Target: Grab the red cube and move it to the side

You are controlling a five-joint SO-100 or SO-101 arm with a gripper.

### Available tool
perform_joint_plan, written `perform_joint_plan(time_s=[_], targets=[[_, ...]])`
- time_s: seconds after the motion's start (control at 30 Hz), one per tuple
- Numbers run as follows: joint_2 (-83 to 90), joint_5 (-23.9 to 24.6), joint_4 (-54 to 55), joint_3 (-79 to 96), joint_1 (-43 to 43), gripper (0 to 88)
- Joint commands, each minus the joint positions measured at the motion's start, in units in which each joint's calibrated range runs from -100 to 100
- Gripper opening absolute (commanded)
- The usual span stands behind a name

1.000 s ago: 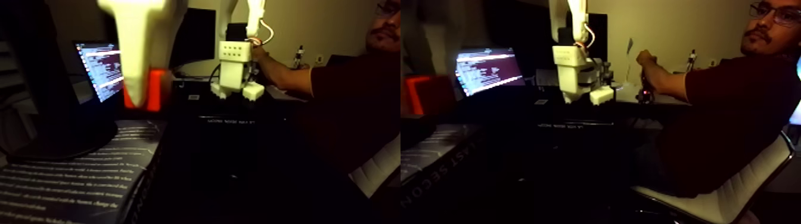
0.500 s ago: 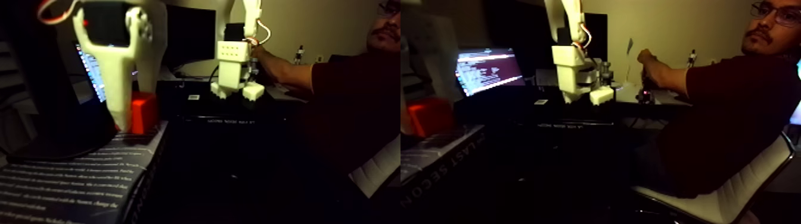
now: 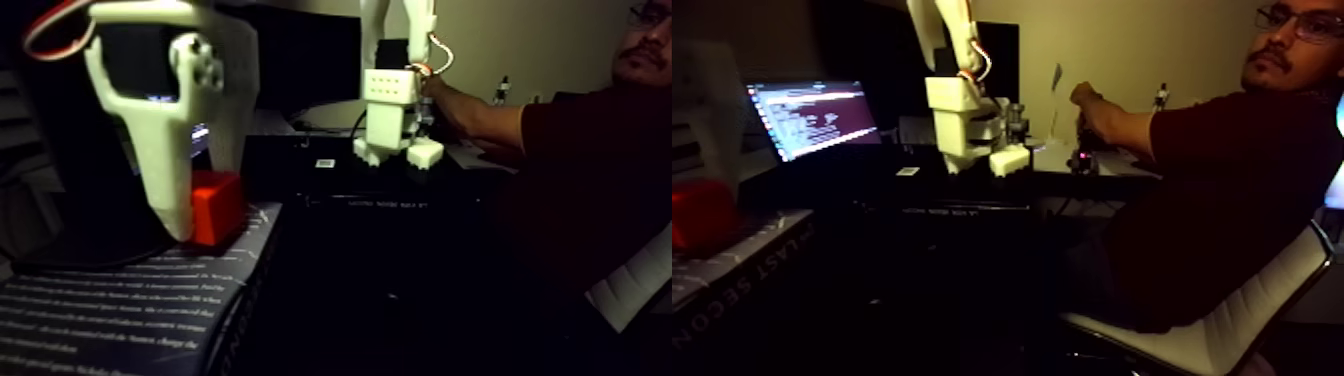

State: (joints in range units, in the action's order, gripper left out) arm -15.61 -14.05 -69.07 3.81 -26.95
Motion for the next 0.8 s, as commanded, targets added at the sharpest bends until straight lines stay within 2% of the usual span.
perform_joint_plan(time_s=[0.0,0.13,0.3,0.4,0.77], targets=[[0.15,-0.11,-0.44,-2.31,-0.61,4.9],[0.15,-0.11,-0.44,-1.95,-1.03,5.7],[0.15,-0.38,-0.44,-0.86,-1.53,21.8],[0.31,-0.43,-0.44,-0.14,-1.78,26.6],[0.99,-1.78,-0.52,1.31,-1.86,27.6]])
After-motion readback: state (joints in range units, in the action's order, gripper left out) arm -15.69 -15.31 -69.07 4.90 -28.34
